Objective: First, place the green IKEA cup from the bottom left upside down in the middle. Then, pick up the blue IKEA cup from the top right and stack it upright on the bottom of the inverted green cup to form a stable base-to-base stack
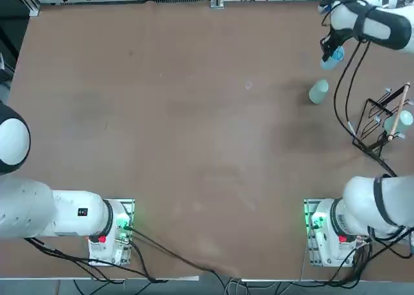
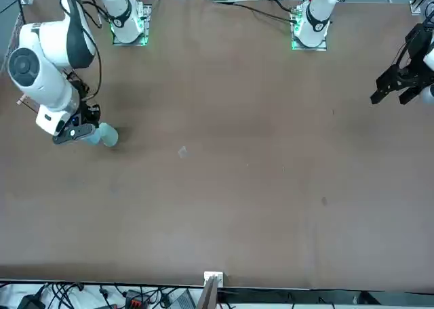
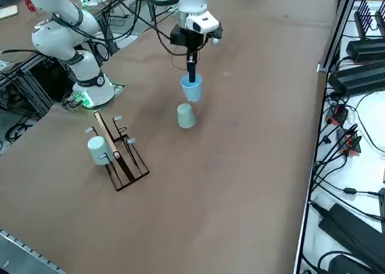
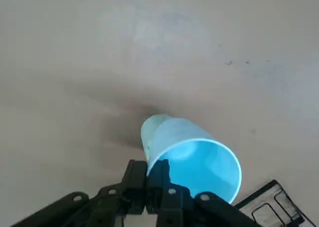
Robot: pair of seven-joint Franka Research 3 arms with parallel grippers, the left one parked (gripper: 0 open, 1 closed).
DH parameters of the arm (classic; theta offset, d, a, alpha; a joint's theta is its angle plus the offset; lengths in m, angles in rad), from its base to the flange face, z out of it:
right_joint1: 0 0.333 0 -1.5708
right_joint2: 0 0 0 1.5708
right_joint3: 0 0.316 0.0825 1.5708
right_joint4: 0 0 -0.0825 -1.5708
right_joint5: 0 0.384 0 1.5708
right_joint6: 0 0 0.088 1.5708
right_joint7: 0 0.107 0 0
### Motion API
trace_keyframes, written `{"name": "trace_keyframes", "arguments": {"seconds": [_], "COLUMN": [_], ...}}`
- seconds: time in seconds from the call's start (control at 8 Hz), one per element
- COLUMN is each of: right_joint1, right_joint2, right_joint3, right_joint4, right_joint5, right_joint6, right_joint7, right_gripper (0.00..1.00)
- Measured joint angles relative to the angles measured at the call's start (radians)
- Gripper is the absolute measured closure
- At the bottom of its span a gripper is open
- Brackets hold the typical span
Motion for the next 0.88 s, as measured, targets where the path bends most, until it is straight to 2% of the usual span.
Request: {"name": "trace_keyframes", "arguments": {"seconds": [0.5,0.88], "right_joint1": [-0.008,-0.011], "right_joint2": [-0.027,-0.027], "right_joint3": [-0.006,-0.006], "right_joint4": [-0.084,-0.111], "right_joint5": [0.002,0.041], "right_joint6": [0.071,0.094], "right_joint7": [0.001,0.002], "right_gripper": [0.98,0.98]}}
